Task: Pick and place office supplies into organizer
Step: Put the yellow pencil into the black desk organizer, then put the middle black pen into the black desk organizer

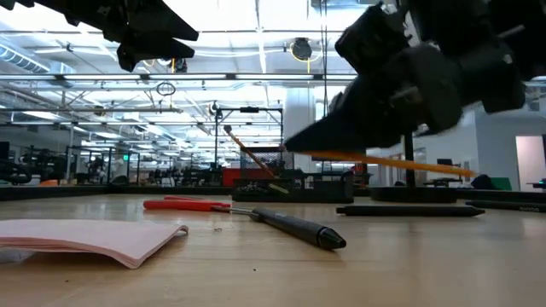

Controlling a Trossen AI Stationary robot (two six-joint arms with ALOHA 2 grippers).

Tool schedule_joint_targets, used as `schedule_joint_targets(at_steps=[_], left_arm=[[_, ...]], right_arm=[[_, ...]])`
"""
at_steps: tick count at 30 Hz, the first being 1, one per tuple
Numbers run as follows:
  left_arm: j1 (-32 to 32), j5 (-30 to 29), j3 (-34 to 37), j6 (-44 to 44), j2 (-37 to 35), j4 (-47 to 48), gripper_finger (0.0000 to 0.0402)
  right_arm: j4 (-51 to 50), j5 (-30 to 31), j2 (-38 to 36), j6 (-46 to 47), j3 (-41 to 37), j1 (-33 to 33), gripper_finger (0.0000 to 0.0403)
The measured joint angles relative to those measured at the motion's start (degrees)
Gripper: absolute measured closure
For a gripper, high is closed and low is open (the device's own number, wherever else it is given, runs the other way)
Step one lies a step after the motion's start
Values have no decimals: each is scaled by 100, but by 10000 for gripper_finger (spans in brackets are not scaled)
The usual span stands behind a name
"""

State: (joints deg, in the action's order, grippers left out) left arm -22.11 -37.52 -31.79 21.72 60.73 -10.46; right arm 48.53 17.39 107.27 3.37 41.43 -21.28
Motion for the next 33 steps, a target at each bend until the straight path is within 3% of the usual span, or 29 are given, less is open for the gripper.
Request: schedule_joint_targets(at_steps=[6,13,22,27,30,33], left_arm=[[0,-2,0,-26,0,-4,222],[0,-2,-1,-47,1,-4,222],[0,-2,0,-105,0,-5,222],[0,-2,0,-123,0,-7,222],[0,-4,0,-184,0,-7,222],[0,-2,-2,-195,0,-7,222]], right_arm=[[723,-63,-64,-426,3,273,391],[1915,-711,-66,-883,7,824,395],[3227,-1640,-70,-770,9,1735,399],[3173,-2072,-72,-518,11,1863,399],[2799,-2170,-72,-382,11,1755,400],[2183,-2685,-72,-37,13,1617,401]])
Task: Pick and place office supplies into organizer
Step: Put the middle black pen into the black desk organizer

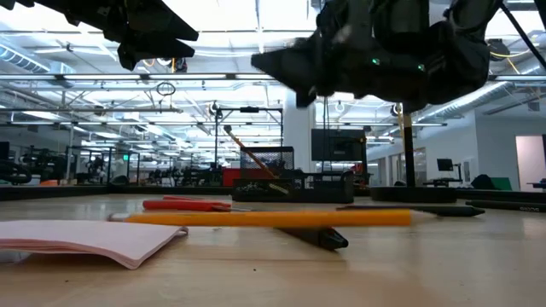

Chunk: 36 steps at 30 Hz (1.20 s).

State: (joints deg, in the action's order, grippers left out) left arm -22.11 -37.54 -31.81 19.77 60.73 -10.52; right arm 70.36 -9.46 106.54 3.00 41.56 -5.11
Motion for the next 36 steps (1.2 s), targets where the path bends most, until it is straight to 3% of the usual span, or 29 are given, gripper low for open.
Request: schedule_joint_targets(at_steps=[3,10,14,20,27,32,36], left_arm=[[0,0,2,-5,0,6,222],[0,0,2,21,0,2,222],[0,0,0,98,0,-2,222],[0,-2,2,122,0,-4,222],[0,-2,2,176,0,-23,222],[0,0,2,268,0,-26,222],[0,0,2,286,0,-24,222]], right_arm=[[-527,-57,0,241,0,-295,401],[-1222,789,0,393,0,-1148,402],[-1316,838,0,733,0,-1482,399],[-1353,1560,28,949,7,-2238,335],[-386,1693,278,1441,7,-3025,244],[-423,2592,280,1489,7,-3160,223],[-981,2584,275,1877,7,-3158,223]])
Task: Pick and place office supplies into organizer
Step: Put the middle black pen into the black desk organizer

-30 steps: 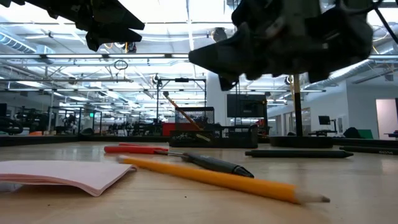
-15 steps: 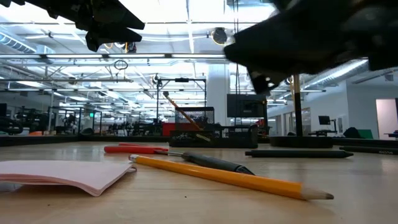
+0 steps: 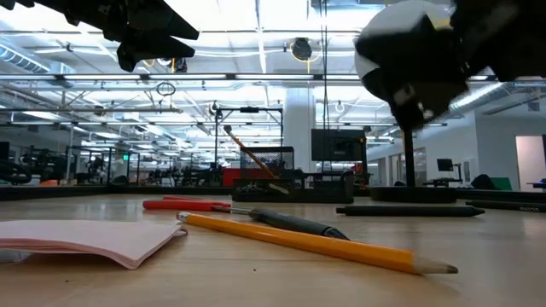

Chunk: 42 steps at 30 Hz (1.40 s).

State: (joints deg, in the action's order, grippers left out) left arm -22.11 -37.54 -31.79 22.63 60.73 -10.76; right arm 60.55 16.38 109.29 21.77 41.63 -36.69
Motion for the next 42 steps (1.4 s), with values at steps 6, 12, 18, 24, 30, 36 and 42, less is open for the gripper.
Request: schedule_joint_targets(at_steps=[6,12,18,24,30,36,42], left_arm=[[0,0,-1,-2,0,26,222],[0,0,-1,-26,1,26,222],[0,2,0,-31,0,63,222],[0,2,0,-44,0,72,222],[0,4,-1,-90,0,70,222],[0,2,0,-90,0,50,222],[0,0,0,-109,2,37,222]], right_arm=[[-1164,171,-15,256,0,226,226],[-2282,232,-228,340,-2,464,237],[-3199,1235,-941,-432,-2,362,256],[-3376,1884,-1838,-461,-705,19,274],[-1975,2305,-2577,-132,-2327,-117,289],[-1488,2286,-2920,-191,-3219,35,300],[-1555,2254,-2748,301,-3478,58,302]])
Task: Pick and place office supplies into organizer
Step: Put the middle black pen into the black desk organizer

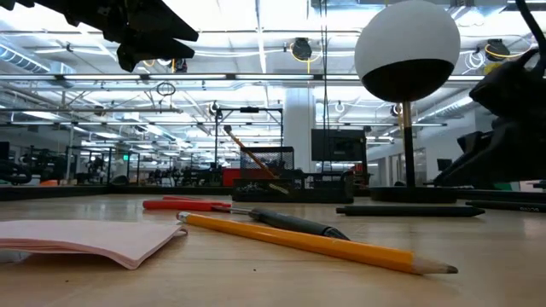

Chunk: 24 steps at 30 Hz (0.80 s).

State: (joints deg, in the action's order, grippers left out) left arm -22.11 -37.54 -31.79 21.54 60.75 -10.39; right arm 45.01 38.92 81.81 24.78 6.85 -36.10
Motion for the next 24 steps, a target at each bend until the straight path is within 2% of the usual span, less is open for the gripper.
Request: schedule_joint_targets(at_steps=[17,24], left_arm=[[0,2,0,-1,-2,26,222],[0,0,0,-4,-1,26,222]], right_arm=[[157,-572,1002,229,339,-1,303],[788,-465,1705,441,350,-45,303]])
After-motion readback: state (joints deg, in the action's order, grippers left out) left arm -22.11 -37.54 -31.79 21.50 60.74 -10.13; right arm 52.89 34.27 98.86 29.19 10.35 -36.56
